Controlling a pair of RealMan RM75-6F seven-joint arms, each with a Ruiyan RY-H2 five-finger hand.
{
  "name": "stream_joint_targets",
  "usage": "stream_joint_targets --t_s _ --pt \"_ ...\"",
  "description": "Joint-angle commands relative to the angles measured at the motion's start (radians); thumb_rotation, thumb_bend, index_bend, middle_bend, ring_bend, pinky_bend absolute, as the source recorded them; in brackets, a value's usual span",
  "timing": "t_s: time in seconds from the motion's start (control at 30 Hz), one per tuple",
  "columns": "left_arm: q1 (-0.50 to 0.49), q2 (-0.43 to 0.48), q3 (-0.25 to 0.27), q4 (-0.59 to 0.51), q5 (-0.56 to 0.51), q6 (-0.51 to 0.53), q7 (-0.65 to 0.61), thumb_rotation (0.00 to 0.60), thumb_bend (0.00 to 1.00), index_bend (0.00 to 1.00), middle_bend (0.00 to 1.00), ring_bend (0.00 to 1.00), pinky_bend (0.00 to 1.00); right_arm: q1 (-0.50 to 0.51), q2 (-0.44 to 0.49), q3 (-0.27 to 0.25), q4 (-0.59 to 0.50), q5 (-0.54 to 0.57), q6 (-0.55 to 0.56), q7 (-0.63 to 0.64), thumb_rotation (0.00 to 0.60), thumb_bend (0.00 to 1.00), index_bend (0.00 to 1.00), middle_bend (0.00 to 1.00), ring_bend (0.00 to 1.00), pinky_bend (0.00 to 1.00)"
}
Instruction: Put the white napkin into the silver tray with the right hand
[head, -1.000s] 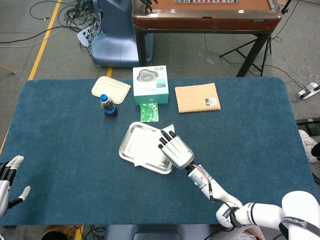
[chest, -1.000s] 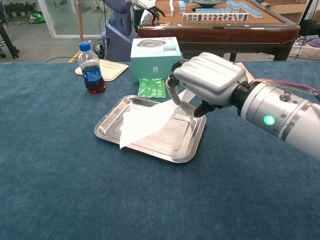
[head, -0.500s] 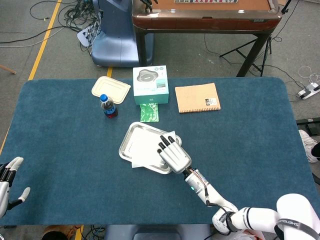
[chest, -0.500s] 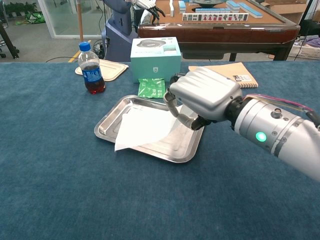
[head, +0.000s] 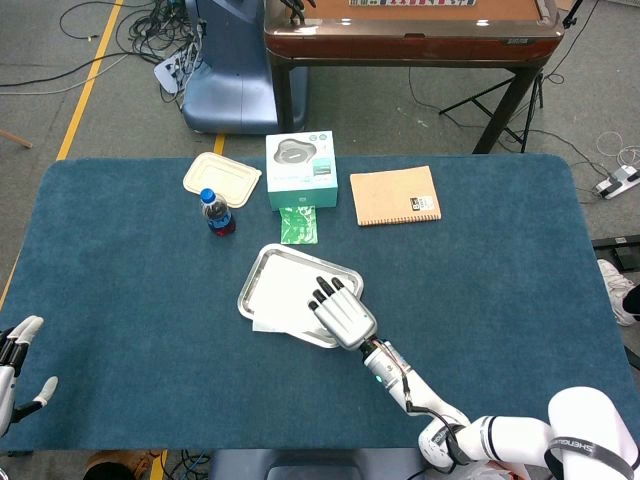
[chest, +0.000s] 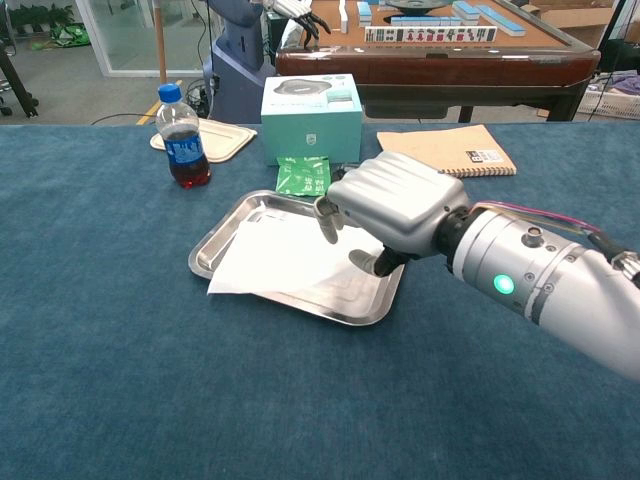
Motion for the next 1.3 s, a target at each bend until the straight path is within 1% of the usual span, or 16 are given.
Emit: stream_joint_targets --t_s 0.03,0.2,0.37,0.43,0.5,0.53,0.6,0.63,0.67,0.7,0.77,0.8,0.9,1.07,1.13,1.3 --pt "0.001 0.001 0.0 0.0 0.0 0.001 0.0 0.6 0.24 0.1 0.12 0.12 0.09 0.003 -0.003 0.006 0.004 0.011 -0.004 -0.001 0.6 0.39 0.42 0.37 0.16 0.31" --pt "0.007 0.004 -0.001 -0.001 -0.004 0.008 0.0 0.6 0.24 0.1 0.12 0.12 0.09 0.008 0.005 0.019 -0.002 0.026 -0.007 0.002 0.6 0.36 0.34 0.36 0.16 0.31" --pt "0.014 0.011 -0.003 -0.003 -0.009 0.015 -0.001 0.6 0.24 0.1 0.12 0.12 0.09 0.01 0.061 0.043 -0.059 0.028 -0.005 0.033 0.6 0.36 0.31 0.36 0.17 0.31" --pt "0.013 0.012 -0.003 -0.004 -0.009 0.015 0.0 0.6 0.24 0.1 0.12 0.12 0.09 0.017 0.099 0.06 -0.104 0.049 -0.03 0.064 0.6 0.37 0.3 0.36 0.19 0.31" --pt "0.012 0.011 -0.003 -0.005 -0.004 0.015 0.001 0.6 0.24 0.1 0.12 0.12 0.09 0.03 0.137 0.075 -0.144 0.063 -0.054 0.071 0.6 0.47 0.3 0.4 0.27 0.33" --pt "0.012 0.01 -0.002 -0.006 -0.002 0.015 0.001 0.6 0.24 0.1 0.12 0.12 0.09 0.037 0.153 0.079 -0.159 0.066 -0.063 0.066 0.6 0.53 0.29 0.44 0.32 0.36" --pt "0.011 0.01 -0.002 -0.007 0.001 0.014 0.004 0.6 0.24 0.1 0.12 0.12 0.09 0.053 0.18 0.086 -0.182 0.068 -0.078 0.046 0.6 0.68 0.27 0.54 0.46 0.49" --pt "0.011 0.01 -0.002 -0.008 0.002 0.014 0.005 0.6 0.24 0.1 0.12 0.12 0.09 0.065 0.198 0.088 -0.196 0.074 -0.092 0.03 0.6 0.75 0.27 0.61 0.54 0.59" --pt "0.011 0.01 -0.002 -0.01 0.002 0.015 0.007 0.6 0.24 0.1 0.12 0.12 0.09 0.074 0.213 0.09 -0.209 0.09 -0.11 0.016 0.6 0.83 0.26 0.69 0.63 0.71" --pt "0.011 0.011 -0.002 -0.011 0.003 0.016 0.009 0.6 0.24 0.1 0.12 0.12 0.09 0.09 0.234 0.092 -0.228 0.122 -0.141 -0.003 0.6 0.9 0.24 0.74 0.7 0.82" --pt "0.012 0.012 -0.002 -0.014 0.003 0.018 0.011 0.6 0.24 0.1 0.12 0.12 0.09 0.118 0.262 0.094 -0.251 0.179 -0.194 -0.023 0.6 0.99 0.22 0.82 0.79 0.94" --pt "0.013 0.012 -0.002 -0.015 0.004 0.019 0.011 0.6 0.24 0.1 0.12 0.12 0.09 0.133 0.274 0.094 -0.257 0.206 -0.219 -0.033 0.6 1.0 0.21 0.85 0.82 0.97" --pt "0.016 0.013 -0.001 -0.018 0.004 0.021 0.014 0.6 0.24 0.1 0.12 0.12 0.09 0.183 0.3 0.082 -0.27 0.293 -0.282 -0.069 0.6 1.0 0.2 0.91 0.88 1.0" --pt "0.019 0.018 -0.001 -0.022 0.004 0.024 0.018 0.6 0.24 0.1 0.12 0.12 0.09 0.264 0.304 0.057 -0.267 0.419 -0.342 -0.093 0.6 1.0 0.2 0.96 0.93 1.0" --pt "0.02 0.019 -0.001 -0.022 0.004 0.025 0.018 0.6 0.24 0.1 0.12 0.12 0.09 0.294 0.298 0.049 -0.258 0.454 -0.356 -0.089 0.6 1.0 0.2 0.96 0.93 1.0" --pt "0.021 0.02 -0.001 -0.023 0.002 0.024 0.019 0.6 0.24 0.1 0.12 0.12 0.09 0.349 0.267 0.02 -0.225 0.502 -0.366 -0.081 0.6 1.0 0.2 0.98 0.94 1.0"
